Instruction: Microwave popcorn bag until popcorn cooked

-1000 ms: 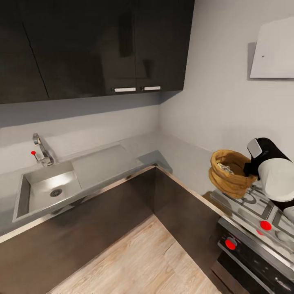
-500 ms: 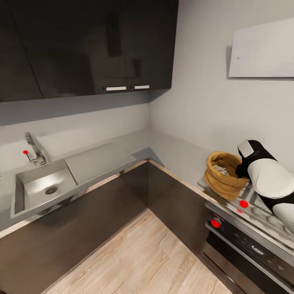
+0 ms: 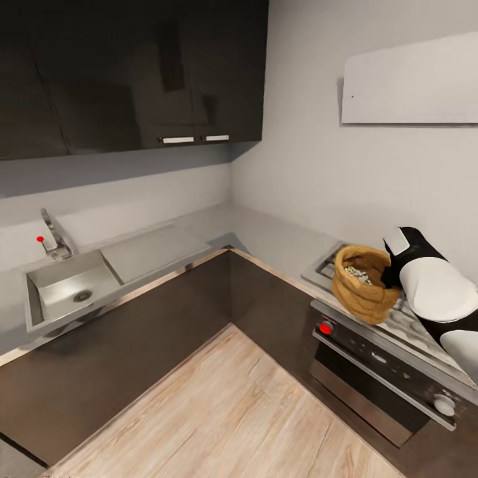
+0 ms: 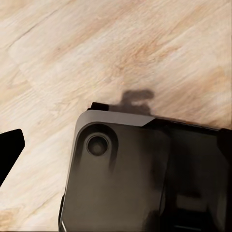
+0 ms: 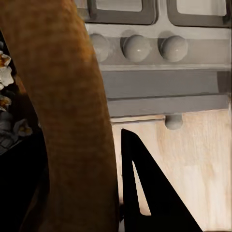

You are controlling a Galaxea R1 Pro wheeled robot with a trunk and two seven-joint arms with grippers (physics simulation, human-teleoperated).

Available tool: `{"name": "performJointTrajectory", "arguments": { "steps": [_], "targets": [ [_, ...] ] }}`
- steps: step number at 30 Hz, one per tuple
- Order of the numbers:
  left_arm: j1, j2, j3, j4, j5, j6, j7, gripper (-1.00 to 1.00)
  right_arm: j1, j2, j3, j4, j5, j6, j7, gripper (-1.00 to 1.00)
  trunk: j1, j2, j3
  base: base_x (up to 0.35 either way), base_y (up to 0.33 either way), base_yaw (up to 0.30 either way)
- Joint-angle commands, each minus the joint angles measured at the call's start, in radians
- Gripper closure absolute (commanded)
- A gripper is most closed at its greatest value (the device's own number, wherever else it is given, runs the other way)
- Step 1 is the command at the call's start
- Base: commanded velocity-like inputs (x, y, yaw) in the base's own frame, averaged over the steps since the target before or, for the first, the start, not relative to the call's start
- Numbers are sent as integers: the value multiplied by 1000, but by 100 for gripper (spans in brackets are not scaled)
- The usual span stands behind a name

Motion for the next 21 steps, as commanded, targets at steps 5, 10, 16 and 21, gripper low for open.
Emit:
{"name": "performJointTrajectory", "arguments": {
  "steps": [5, 10, 16, 21],
  "targets": [
    [-1, 0, 3, 1, 2, -3, 0, -100, -2, 10, -10, 1, 11, -1, 0, 100, 0, -2, -4, -344, 18, -61],
    [-1, 0, 3, 0, 2, -3, 0, -100, -2, 10, -10, 1, 11, -1, 1, 100, 0, -2, -4, -344, 102, 0],
    [-1, 0, 3, 1, 2, -3, 0, -100, 1, 36, -9, 3, 11, -1, 1, 100, 0, -2, -4, -344, 105, -95],
    [-1, 0, 3, 1, 2, -3, 0, -100, -1, 115, -8, 2, 11, -45, -3, 100, 0, -2, -4, -344, 105, -290]
  ]
}}
